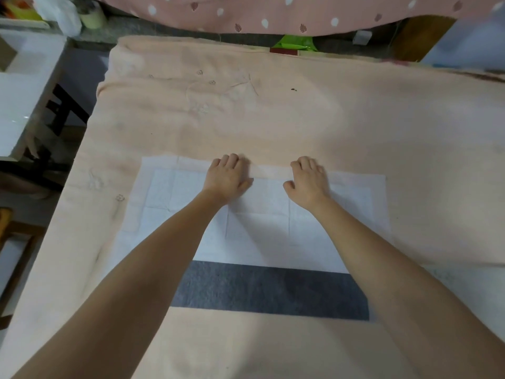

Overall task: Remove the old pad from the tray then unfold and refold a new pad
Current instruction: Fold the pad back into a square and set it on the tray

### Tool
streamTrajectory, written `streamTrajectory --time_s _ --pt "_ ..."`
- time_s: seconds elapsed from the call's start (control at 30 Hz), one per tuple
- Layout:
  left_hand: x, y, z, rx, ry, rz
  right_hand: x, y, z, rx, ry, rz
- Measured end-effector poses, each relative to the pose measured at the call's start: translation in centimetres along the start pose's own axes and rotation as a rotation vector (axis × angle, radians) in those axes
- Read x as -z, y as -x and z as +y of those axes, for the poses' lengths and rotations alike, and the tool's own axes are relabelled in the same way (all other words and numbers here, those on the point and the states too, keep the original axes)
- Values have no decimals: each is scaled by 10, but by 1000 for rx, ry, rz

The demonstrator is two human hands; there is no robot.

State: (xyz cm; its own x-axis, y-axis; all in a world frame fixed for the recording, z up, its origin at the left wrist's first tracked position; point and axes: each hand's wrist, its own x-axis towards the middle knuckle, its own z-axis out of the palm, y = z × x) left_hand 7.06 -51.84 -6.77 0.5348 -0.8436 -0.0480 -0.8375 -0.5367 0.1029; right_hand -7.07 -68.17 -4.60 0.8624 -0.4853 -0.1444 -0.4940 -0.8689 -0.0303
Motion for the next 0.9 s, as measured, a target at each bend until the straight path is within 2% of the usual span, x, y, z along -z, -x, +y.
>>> streamTrajectory --time_s 0.1,0.17,0.3,0.5,0.6,0.9 --pt "8 -11 -4 173 40 -78 1 -3 10 -8 -50 0" --pt "12 -19 -4 224 70 -145 2 -4 16 10 -90 -16" --pt "19 -24 -5 159 24 -209 9 -5 26 55 -162 -92" --pt "36 -12 -6 -8 -71 -117 22 1 37 150 -96 -113" --pt "50 -5 -16 -37 -101 -139 35 11 46 151 -87 -131" --pt "86 41 -23 -26 -181 -93 74 68 55 159 -41 54"
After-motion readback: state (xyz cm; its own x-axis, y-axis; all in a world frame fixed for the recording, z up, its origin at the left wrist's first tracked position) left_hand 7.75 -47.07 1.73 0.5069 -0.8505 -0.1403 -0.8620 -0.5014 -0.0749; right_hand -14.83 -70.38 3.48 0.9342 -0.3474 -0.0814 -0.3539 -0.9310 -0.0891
